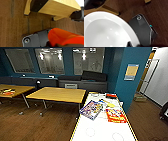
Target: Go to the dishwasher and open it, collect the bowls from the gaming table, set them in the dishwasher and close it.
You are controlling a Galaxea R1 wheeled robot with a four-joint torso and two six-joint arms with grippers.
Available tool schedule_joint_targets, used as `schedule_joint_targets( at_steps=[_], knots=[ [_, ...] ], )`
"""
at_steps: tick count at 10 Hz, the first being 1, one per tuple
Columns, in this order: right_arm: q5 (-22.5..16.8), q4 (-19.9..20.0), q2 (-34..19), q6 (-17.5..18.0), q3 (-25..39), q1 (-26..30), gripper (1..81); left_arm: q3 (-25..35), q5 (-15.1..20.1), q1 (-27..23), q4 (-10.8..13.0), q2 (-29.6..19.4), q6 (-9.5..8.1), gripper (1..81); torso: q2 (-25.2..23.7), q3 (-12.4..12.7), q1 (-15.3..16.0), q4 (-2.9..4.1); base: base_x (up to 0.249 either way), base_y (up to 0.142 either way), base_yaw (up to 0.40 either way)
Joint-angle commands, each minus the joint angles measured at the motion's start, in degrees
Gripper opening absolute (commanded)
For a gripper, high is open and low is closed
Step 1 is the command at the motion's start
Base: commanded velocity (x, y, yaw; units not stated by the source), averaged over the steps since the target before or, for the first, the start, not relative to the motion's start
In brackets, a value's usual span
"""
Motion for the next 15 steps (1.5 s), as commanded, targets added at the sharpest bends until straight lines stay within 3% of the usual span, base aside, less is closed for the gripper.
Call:
schedule_joint_targets(
  at_steps=[1,4,7,12,14,15],
  knots=[
    [-1.93,-2.06,-1.87,-0.38,0.29,0.58,1.0,1.23,-4.20,-1.85,4.96,-2.28,0.26,1.0,0.00,0.00,0.00,0.00,0.000,0.000,0.000],
    [-2.11,-2.15,3.39,-0.30,-6.02,-0.04,1.0,-6.56,-10.34,7.73,9.52,1.66,0.26,1.0,-0.02,0.05,-0.05,-0.02,0.000,0.000,0.000],
    [-4.66,-2.15,8.51,-0.47,-12.02,-0.04,1.0,-16.26,-16.95,15.12,11.56,5.72,0.26,1.0,-0.07,0.09,-0.07,-0.02,0.000,0.000,0.000],
    [-6.33,-2.15,12.37,-0.21,-17.64,0.14,1.0,-23.03,-19.30,20.48,13.57,9.76,0.69,1.0,-0.11,0.11,-0.15,-0.02,0.000,0.000,0.000],
    [-6.86,-2.15,13.24,-0.21,-18.96,0.49,1.0,-25.74,-23.89,22.07,14.63,10.28,0.78,1.0,-0.13,0.13,-0.15,-0.02,0.000,0.000,0.000],
    [-7.38,-2.24,13.87,-0.30,-19.84,0.75,1.0,-27.34,-24.07,22.77,14.81,11.17,0.87,1.0,-0.13,0.13,-0.15,-0.02,0.000,0.000,0.000]
  ],
)
